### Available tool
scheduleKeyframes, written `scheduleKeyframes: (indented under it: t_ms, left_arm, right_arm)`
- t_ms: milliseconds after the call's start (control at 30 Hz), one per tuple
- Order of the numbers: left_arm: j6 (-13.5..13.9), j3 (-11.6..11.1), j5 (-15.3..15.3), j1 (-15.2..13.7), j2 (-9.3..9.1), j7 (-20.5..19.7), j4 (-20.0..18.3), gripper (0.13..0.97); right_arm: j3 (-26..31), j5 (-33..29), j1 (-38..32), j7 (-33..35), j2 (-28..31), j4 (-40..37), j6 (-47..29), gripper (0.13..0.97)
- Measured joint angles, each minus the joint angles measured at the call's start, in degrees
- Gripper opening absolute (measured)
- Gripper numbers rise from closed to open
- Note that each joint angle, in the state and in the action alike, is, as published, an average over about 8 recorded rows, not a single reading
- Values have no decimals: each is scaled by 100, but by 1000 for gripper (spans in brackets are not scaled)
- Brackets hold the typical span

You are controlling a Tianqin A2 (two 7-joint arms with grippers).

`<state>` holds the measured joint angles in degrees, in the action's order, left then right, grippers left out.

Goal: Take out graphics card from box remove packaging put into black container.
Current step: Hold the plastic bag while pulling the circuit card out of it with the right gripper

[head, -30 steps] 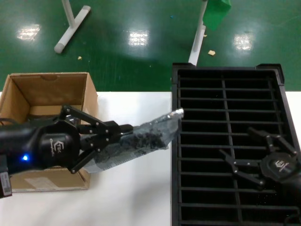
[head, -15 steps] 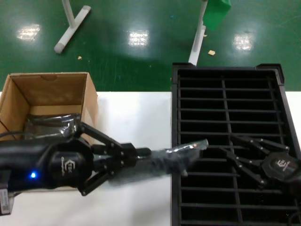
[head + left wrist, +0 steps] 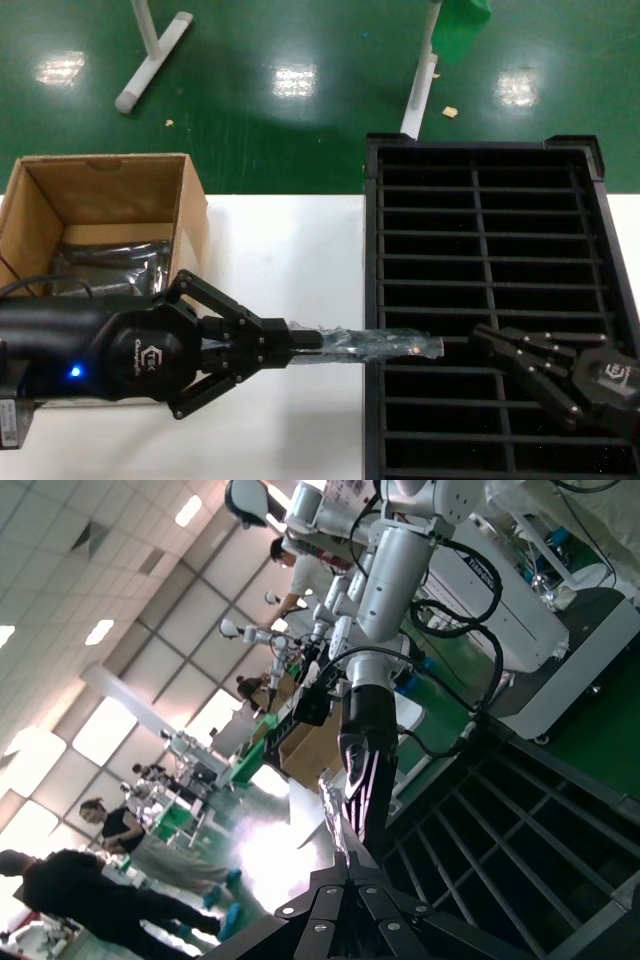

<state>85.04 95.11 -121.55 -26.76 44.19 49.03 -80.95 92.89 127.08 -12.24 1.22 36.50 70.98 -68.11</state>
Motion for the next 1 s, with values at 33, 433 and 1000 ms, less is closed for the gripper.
scheduleKeyframes:
  t_ms: [33, 433, 1000]
  left_arm:
    - [39, 13, 1, -28, -21, 40, 48, 142]
    - [388, 125, -10, -298, -186, 406, 544, 142]
    - [485, 539, 3, -723, -392, 845, 1189, 142]
  right_arm:
    - [8, 23, 8, -47, 13, 10, -41, 223]
    - [162, 50, 139, -349, 35, 363, -132, 153]
    - [156, 75, 809, -430, 94, 1337, 91, 147]
